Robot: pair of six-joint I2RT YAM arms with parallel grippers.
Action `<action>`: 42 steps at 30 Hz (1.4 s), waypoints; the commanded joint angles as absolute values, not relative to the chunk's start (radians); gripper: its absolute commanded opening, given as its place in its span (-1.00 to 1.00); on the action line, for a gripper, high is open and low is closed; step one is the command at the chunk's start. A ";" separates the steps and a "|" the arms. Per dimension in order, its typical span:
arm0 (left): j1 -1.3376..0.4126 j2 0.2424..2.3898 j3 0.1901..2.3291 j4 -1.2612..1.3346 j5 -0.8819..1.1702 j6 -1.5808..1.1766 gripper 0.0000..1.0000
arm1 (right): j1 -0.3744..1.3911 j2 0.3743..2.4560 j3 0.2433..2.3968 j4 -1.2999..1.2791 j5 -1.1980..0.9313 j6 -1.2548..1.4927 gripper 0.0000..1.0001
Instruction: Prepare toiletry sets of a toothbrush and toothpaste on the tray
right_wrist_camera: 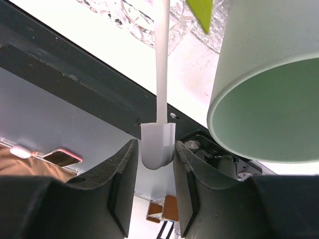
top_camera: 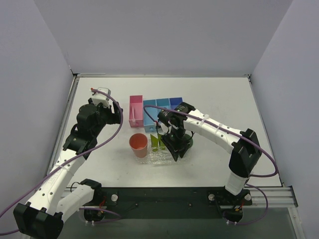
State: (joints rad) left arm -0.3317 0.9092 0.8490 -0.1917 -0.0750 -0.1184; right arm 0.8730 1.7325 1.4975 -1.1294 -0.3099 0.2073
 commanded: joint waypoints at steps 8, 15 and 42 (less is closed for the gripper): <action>-0.328 0.888 0.850 -0.172 -0.083 -0.109 0.55 | 0.881 1.727 1.551 -1.178 -0.287 0.198 -0.32; -0.328 0.888 0.850 -0.173 -0.084 -0.107 0.55 | 0.881 1.692 1.578 -1.170 -0.264 0.196 -0.18; -0.439 1.144 0.946 -0.348 -0.250 -0.431 0.31 | 0.457 1.350 1.444 -0.715 -0.340 0.259 -0.12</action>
